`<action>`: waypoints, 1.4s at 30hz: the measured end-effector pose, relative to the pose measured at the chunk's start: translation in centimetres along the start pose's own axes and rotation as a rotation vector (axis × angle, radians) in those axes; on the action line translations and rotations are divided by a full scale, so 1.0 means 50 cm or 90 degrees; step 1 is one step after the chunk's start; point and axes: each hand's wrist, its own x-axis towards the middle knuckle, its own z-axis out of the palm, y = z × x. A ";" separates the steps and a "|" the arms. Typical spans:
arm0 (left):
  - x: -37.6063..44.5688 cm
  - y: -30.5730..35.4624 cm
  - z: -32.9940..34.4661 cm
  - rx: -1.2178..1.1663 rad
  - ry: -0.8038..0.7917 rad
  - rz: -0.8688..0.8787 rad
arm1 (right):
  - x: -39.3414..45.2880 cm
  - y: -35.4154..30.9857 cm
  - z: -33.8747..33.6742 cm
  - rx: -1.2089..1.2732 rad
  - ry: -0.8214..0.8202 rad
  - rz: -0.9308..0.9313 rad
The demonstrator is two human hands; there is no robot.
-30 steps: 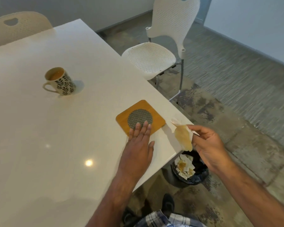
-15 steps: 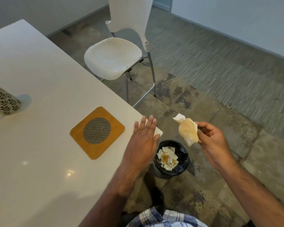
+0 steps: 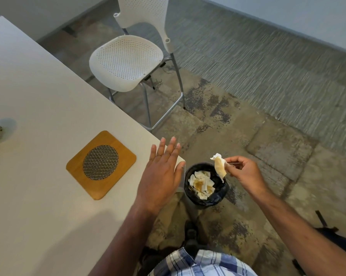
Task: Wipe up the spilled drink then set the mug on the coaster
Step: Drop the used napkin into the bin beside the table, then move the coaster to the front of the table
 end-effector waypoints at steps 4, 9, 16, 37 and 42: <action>-0.002 0.000 0.000 -0.002 0.000 0.001 | 0.017 0.013 0.011 -0.110 -0.021 0.017; -0.001 -0.002 0.004 0.010 0.005 0.003 | 0.019 0.017 0.019 -0.151 -0.027 0.025; 0.000 -0.002 0.005 0.017 0.008 0.002 | 0.002 -0.037 0.034 -0.136 -0.031 -0.055; -0.161 -0.058 -0.059 -0.167 0.219 -0.104 | -0.088 -0.275 0.222 -0.063 -0.198 -0.281; -0.210 -0.095 -0.095 -0.264 0.300 -0.225 | -0.100 -0.304 0.292 -0.092 -0.222 -0.280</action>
